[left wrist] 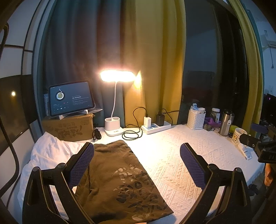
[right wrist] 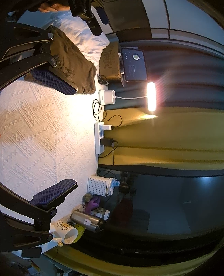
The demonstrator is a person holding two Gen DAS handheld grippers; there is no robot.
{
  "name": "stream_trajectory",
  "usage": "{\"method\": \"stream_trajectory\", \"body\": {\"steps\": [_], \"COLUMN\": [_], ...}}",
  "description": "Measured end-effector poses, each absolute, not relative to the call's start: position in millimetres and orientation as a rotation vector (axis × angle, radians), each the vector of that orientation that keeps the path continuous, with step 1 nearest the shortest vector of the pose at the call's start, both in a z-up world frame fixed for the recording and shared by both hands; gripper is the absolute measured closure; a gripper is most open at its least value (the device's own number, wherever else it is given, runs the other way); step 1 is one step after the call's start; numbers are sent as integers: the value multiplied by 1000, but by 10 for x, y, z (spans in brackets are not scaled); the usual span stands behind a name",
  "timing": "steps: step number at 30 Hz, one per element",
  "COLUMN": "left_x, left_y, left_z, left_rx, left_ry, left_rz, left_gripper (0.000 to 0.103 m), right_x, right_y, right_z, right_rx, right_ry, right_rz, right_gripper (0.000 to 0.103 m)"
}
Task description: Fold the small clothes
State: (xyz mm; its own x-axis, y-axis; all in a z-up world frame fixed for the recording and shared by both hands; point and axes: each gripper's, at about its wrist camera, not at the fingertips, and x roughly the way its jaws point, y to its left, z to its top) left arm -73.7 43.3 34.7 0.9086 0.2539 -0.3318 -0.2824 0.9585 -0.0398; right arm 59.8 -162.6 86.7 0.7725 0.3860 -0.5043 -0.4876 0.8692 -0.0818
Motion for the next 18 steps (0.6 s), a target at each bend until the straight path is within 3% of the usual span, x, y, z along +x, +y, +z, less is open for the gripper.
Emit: {"method": "stream_trajectory", "body": {"steps": [18], "left_x": [-777], "left_y": [401], "left_z": [339], "left_rx": [-64], "left_ry": [292], "left_rz": [256], "left_gripper": [4], "right_x": [631], "right_y": [-1642], "right_z": [815], "right_rx": [-221], "right_ry": [510], "right_rz": [482], "right_gripper": [4]}}
